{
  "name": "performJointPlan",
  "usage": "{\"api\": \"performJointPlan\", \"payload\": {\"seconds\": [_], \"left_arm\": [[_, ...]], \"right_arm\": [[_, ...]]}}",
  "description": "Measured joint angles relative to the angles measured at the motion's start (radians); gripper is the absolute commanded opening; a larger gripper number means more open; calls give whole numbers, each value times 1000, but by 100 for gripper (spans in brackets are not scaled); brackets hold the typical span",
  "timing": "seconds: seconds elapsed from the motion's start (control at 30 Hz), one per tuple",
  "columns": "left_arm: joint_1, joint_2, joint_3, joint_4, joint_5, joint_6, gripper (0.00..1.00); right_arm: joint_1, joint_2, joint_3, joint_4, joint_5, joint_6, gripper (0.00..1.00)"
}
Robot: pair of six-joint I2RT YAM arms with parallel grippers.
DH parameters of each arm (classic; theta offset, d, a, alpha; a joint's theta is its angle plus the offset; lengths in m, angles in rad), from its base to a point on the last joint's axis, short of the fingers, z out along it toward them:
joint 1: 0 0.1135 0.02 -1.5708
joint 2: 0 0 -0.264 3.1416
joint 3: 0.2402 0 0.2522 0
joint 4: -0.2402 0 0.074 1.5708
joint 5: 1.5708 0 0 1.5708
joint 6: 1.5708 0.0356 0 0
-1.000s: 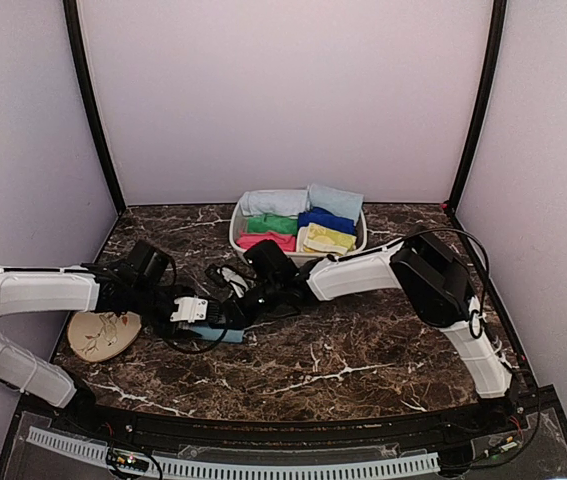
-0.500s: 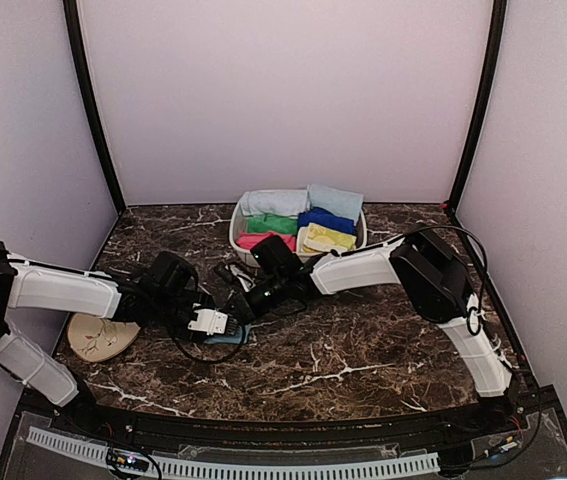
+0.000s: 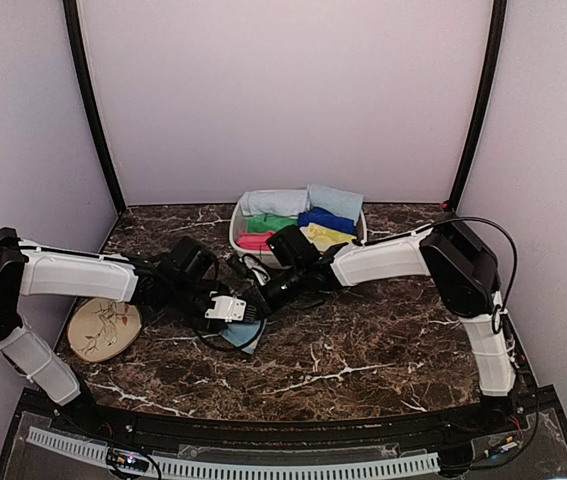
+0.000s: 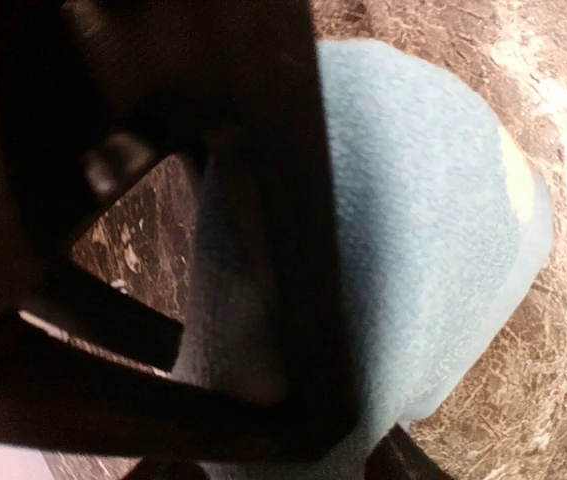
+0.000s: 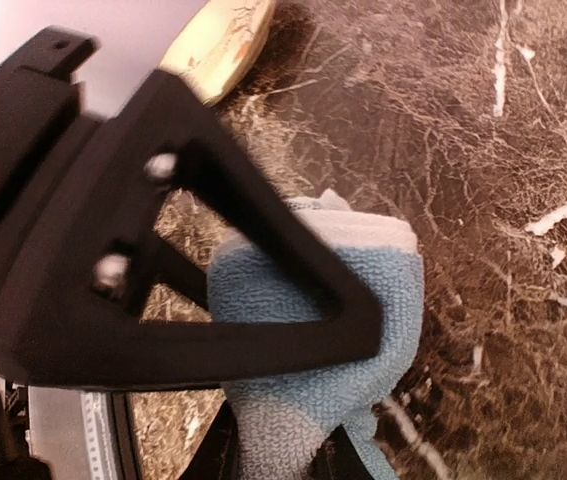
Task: Roll the towels
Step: Pass from the right arm to the left
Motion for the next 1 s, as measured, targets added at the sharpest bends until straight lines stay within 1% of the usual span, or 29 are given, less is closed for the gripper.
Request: {"api": "performJointPlan", "payload": {"seconds": [0.03, 0.07, 0.1, 0.17, 0.2, 0.23, 0.3, 0.33, 0.37, 0.4, 0.43, 0.57, 0.6, 0.73, 0.83, 0.9, 1.0], "left_arm": [[-1, 0, 7, -2, 2, -18, 64], [-1, -1, 12, -3, 6, -26, 87], [-2, -3, 14, -4, 6, -40, 98], [0, -9, 16, -3, 16, -55, 98], [-1, -14, 16, -6, 25, -63, 93], [-3, -19, 20, -15, 35, -70, 84], [-3, -19, 40, -48, 58, -78, 61], [-2, -19, 48, -68, 66, -86, 44], [-2, -19, 59, -93, 73, -90, 22], [-3, -18, 68, -117, 77, -95, 3], [-3, -18, 76, -138, 80, -97, 0], [-3, -18, 103, -198, 77, -92, 0], [-3, -20, 109, -200, 74, -85, 0], [2, -52, 132, -132, 32, -63, 0], [55, -62, 179, -53, -43, -62, 0], [112, -56, 218, 3, -97, -58, 0], [178, -14, 300, 87, -157, -46, 0]], "right_arm": [[1, -19, -13, 1, 1, -3, 6], [1, -35, -23, 1, 0, -6, 6], [1, -51, -32, 0, -1, -10, 6], [5, -79, -45, 4, -11, -18, 6], [5, -85, -50, 9, -21, -19, 6], [5, -92, -54, 16, -31, -23, 6], [6, -100, -60, 24, -41, -30, 7], [6, -100, -60, 30, -46, -37, 7], [6, -100, -60, 34, -48, -41, 8], [7, -100, -59, 36, -51, -46, 9], [8, -100, -59, 38, -53, -52, 11], [11, -112, -65, 37, -53, -68, 22], [9, -122, -71, 38, -45, -71, 27], [-31, -198, -99, 44, 23, -73, 42], [-96, -324, -122, 36, 125, -77, 55], [-168, -433, -134, 21, 201, -81, 57], [-270, -583, -151, 9, 345, -88, 57]]}}
